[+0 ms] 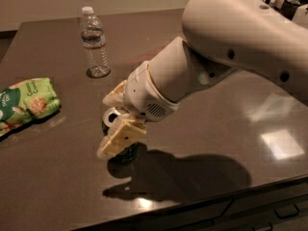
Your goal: Knock green can over
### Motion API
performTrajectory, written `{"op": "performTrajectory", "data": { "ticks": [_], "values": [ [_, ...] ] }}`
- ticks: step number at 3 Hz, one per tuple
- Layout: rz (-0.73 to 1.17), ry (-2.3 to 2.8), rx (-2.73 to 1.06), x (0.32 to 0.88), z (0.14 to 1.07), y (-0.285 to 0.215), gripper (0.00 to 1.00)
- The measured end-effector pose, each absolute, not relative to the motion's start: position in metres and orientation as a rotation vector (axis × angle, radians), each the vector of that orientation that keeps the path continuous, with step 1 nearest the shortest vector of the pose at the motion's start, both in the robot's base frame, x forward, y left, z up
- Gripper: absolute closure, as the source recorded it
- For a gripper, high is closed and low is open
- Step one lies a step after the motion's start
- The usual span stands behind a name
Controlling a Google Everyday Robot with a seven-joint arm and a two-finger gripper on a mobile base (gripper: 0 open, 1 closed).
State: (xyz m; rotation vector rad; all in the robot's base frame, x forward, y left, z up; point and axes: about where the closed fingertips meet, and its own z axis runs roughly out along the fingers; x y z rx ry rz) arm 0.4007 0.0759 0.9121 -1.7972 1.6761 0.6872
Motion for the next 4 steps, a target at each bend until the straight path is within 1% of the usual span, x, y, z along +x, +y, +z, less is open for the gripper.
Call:
{"op": "performTrajectory", "data": {
  "ticks": [1,2,3,4],
  "values": [
    [0.704,1.689,-1.793,0.410,0.918,0.067,0.57],
    [0.670,1.696,-1.798,0.422,0.937,0.053,0.80],
    [0.564,1.721,-1.886,0.433,0.956,0.041,1.00],
    [0.378,1.737,-2.046,0.440,0.955,0.032,1.00]
  ]
}}
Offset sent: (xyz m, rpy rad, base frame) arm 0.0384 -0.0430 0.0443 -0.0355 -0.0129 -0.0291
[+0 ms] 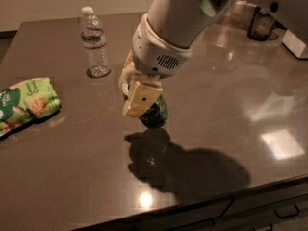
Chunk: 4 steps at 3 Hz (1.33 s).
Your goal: Knock green can over
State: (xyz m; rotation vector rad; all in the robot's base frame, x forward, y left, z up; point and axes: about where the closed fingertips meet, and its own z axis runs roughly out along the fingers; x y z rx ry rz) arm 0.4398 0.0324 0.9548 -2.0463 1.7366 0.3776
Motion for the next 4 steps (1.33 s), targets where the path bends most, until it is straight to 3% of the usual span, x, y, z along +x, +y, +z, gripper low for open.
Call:
{"op": "performTrajectory", "data": {
  "ticks": [1,2,3,4],
  "values": [
    [0.177,1.757,-2.207,0.452,0.941,0.019,1.00],
    [0.094,1.763,-2.281,0.457,0.930,0.014,1.00],
    [0.052,1.775,-2.333,0.460,0.918,0.010,0.84],
    [0.040,1.777,-2.366,0.460,0.910,0.010,0.60]
  ]
}}
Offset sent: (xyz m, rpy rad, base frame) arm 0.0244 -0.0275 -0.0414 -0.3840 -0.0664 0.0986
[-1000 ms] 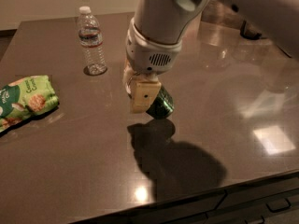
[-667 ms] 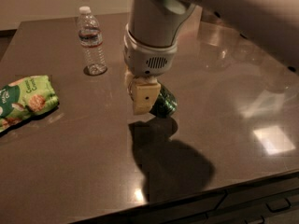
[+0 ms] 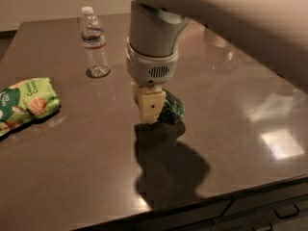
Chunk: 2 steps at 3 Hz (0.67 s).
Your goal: Knock green can over
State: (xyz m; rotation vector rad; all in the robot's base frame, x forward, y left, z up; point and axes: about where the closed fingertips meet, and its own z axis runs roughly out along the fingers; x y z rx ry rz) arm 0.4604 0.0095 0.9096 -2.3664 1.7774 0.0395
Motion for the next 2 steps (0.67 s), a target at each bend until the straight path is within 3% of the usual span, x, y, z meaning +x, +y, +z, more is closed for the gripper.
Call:
{"op": "performTrajectory", "data": {
  "ticks": [1,2],
  "values": [
    [0.061,1.788,-2.373,0.4586,0.9035,0.0076,0.37],
    [0.060,1.785,-2.368,0.4583,0.9041,0.0080,0.06]
  ]
}}
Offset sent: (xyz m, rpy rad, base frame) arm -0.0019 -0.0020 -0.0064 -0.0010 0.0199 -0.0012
